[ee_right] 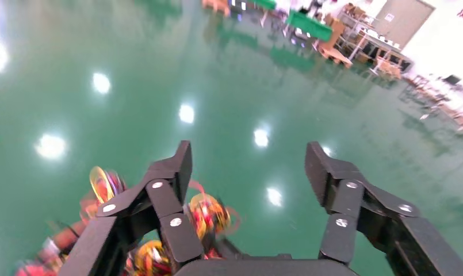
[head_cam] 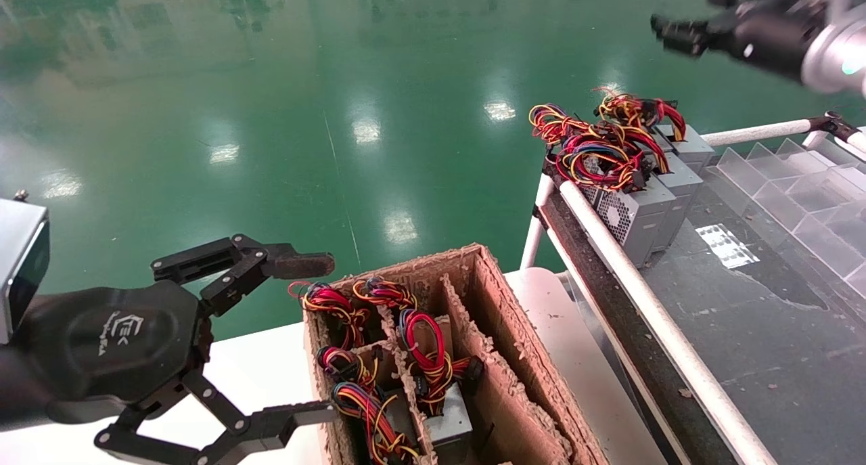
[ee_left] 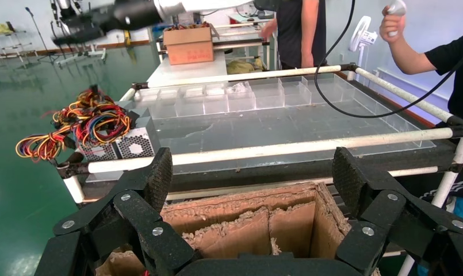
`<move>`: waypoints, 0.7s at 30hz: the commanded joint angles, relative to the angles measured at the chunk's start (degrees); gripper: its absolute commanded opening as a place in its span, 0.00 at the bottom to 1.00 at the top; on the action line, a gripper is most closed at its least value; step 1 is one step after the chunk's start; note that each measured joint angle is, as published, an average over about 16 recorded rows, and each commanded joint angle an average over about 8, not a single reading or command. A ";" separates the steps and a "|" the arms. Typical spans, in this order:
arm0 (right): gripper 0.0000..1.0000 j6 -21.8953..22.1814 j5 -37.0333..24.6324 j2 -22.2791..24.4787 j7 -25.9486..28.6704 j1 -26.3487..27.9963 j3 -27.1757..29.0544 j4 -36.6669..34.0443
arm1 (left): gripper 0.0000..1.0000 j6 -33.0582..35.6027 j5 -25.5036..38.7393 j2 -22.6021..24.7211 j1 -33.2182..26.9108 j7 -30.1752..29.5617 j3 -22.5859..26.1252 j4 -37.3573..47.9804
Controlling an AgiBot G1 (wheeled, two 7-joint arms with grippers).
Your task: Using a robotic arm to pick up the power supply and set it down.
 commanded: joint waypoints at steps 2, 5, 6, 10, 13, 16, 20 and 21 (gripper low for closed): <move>1.00 -3.71 3.04 1.50 2.58 1.07 2.10 -0.23 | 1.00 0.00 0.00 0.00 0.00 0.00 0.01 0.00; 1.00 -8.05 6.33 3.11 6.17 1.87 4.37 -0.76 | 1.00 -0.01 -0.01 -0.01 0.00 0.01 0.01 0.00; 1.00 -9.30 7.32 3.59 7.35 2.02 5.05 -0.84 | 1.00 -0.01 -0.01 -0.01 0.00 0.01 0.01 0.01; 1.00 -12.64 9.96 5.15 10.36 1.19 6.51 0.63 | 1.00 -0.01 -0.02 -0.01 0.00 0.02 0.01 0.02; 1.00 -14.53 11.35 6.34 11.51 -0.79 6.86 3.56 | 1.00 -0.01 -0.03 -0.01 0.00 0.02 0.01 0.04; 1.00 -16.21 12.50 7.55 12.05 -3.41 6.88 7.28 | 1.00 -0.01 -0.03 -0.01 -0.01 0.03 0.02 0.05; 1.00 -18.46 14.04 9.17 12.76 -6.93 6.91 12.26 | 1.00 -0.01 -0.04 -0.01 -0.02 0.03 0.03 0.06; 1.00 -19.03 14.43 9.57 12.94 -7.82 6.91 13.52 | 1.00 -0.01 -0.04 -0.01 -0.02 0.04 0.03 0.06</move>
